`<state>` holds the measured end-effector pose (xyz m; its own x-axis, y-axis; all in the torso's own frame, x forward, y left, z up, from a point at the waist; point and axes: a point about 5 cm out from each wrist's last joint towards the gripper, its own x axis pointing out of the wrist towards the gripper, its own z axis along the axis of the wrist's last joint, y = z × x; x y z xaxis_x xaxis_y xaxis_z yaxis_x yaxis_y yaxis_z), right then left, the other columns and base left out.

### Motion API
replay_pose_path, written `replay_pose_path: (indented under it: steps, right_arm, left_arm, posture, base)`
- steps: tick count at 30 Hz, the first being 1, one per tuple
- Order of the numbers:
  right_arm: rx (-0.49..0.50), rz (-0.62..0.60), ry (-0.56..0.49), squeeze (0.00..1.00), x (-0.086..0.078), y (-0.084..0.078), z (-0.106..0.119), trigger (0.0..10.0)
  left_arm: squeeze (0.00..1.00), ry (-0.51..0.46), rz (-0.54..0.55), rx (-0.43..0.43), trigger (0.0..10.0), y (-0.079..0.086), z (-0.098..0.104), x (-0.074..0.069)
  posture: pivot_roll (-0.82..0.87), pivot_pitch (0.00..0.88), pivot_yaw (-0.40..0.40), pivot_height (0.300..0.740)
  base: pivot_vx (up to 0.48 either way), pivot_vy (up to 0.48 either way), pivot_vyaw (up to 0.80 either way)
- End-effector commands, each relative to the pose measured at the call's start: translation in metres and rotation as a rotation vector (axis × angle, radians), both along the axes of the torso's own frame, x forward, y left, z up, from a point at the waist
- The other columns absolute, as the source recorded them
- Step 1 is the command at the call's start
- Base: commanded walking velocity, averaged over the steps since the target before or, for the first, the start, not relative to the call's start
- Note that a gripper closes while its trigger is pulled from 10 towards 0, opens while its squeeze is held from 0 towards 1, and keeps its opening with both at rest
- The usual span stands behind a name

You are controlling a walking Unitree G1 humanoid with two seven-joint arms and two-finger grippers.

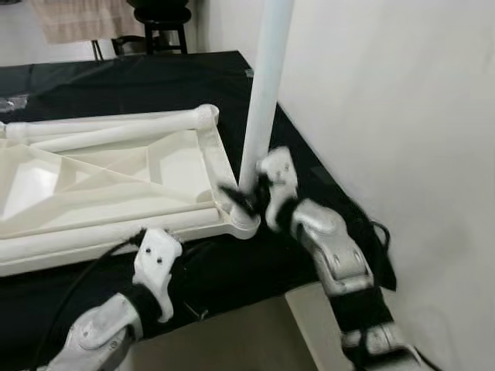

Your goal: Building children table

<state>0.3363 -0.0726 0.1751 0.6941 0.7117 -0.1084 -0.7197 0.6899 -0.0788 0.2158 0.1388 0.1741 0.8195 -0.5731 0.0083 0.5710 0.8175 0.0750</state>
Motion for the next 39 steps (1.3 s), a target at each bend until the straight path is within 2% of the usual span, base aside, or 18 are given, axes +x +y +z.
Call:
replay_pose_path:
  steps: [1, 2, 4, 8, 9, 12, 16, 23, 24, 26, 27, 31, 34, 36, 39]
  right_arm:
    - [-0.006, 0.027, -0.017, 1.00, -0.001, 0.005, 0.008, 10.0]
    - [-0.002, 0.089, -0.050, 1.00, 0.001, 0.004, 0.017, 10.0]
    - [-0.005, 0.297, -0.136, 0.00, 0.004, 0.002, 0.039, 10.0]
    - [-0.040, 0.553, -0.186, 0.00, 0.002, 0.000, 0.056, 10.0]
    - [-0.040, 0.553, -0.186, 0.00, 0.002, 0.000, 0.056, 10.0]
    - [-0.084, 0.719, -0.179, 0.00, 0.001, -0.002, 0.062, 10.0]
    - [-0.091, 0.742, -0.175, 0.00, 0.001, -0.002, 0.063, 10.0]
    - [-0.118, 0.848, -0.152, 0.00, 0.012, 0.002, 0.077, 10.0]
    - [-0.117, 0.874, -0.143, 0.00, 0.013, 0.003, 0.078, 3.2]
    - [-0.117, 0.874, -0.143, 0.00, 0.013, 0.003, 0.078, 3.2]
    - [-0.117, 0.914, -0.119, 0.00, 0.015, 0.003, 0.077, 0.0]
    - [-0.117, 0.941, -0.099, 0.00, 0.015, 0.001, 0.076, 0.0]
    - [-0.119, 0.912, -0.089, 0.00, 0.018, -0.002, 0.071, 0.0]
    - [-0.134, 0.796, -0.089, 0.00, 0.022, -0.008, 0.058, 0.0]
    - [-0.141, 0.744, -0.092, 0.00, 0.023, -0.011, 0.052, 0.0]
  left_arm:
    - [0.00, 0.010, -0.004, -0.001, 10.0, -0.002, -0.002, -0.001]
    - [0.00, 0.010, -0.006, -0.001, 10.0, -0.002, -0.002, -0.001]
    - [0.00, 0.011, -0.009, -0.002, 10.0, -0.003, -0.002, -0.001]
    - [0.00, 0.012, -0.010, -0.002, 10.0, -0.003, -0.002, -0.001]
    - [0.00, 0.012, -0.010, -0.002, 10.0, -0.003, -0.002, -0.001]
    - [0.00, 0.011, -0.007, -0.001, 10.0, -0.003, -0.003, -0.001]
    - [0.00, 0.011, -0.007, -0.001, 10.0, -0.003, -0.003, -0.002]
    - [0.00, 0.011, 0.002, 0.000, 10.0, -0.003, -0.003, -0.003]
    - [0.00, 0.011, 0.001, -0.002, 10.0, -0.003, -0.003, -0.003]
    - [0.00, 0.011, 0.001, -0.002, 10.0, -0.003, -0.003, -0.003]
    - [0.00, 0.012, -0.001, -0.003, 10.0, -0.004, -0.003, -0.004]
    - [0.00, 0.012, 0.000, -0.003, 10.0, -0.004, -0.003, -0.004]
    - [0.00, 0.013, 0.002, -0.003, 10.0, -0.004, -0.003, -0.005]
    - [0.00, 0.014, 0.001, -0.003, 10.0, -0.004, -0.003, -0.006]
    - [0.00, 0.014, 0.000, -0.003, 10.0, -0.004, -0.003, -0.006]
  posture:
    - [0.08, 0.209, -0.131, 0.740]
    - [0.08, 0.210, -0.130, 0.740]
    - [0.08, 0.210, -0.132, 0.740]
    - [0.09, 0.209, -0.132, 0.740]
    - [0.09, 0.209, -0.132, 0.740]
    - [0.10, 0.208, -0.136, 0.740]
    - [0.10, 0.209, -0.138, 0.740]
    - [0.11, 0.215, -0.143, 0.740]
    - [0.11, 0.216, -0.145, 0.740]
    - [0.11, 0.216, -0.145, 0.740]
    - [0.11, 0.218, -0.145, 0.740]
    - [0.12, 0.219, -0.144, 0.740]
    - [0.12, 0.222, -0.142, 0.740]
    - [0.12, 0.228, -0.149, 0.740]
    - [0.12, 0.228, -0.149, 0.740]
  base:
    - [0.000, 0.000, 0.00]
    - [0.000, 0.000, 0.00]
    - [0.000, 0.000, 0.00]
    - [0.000, 0.000, 0.00]
    - [0.000, 0.000, 0.00]
    - [0.000, 0.000, 0.00]
    - [0.000, 0.000, 0.00]
    - [0.000, 0.000, 0.00]
    - [0.000, 0.000, 0.00]
    - [0.000, 0.000, 0.00]
    - [0.000, 0.000, 0.00]
    - [0.000, 0.000, 0.00]
    - [0.000, 0.000, 0.00]
    - [0.000, 0.000, 0.00]
    - [0.000, 0.000, 0.00]
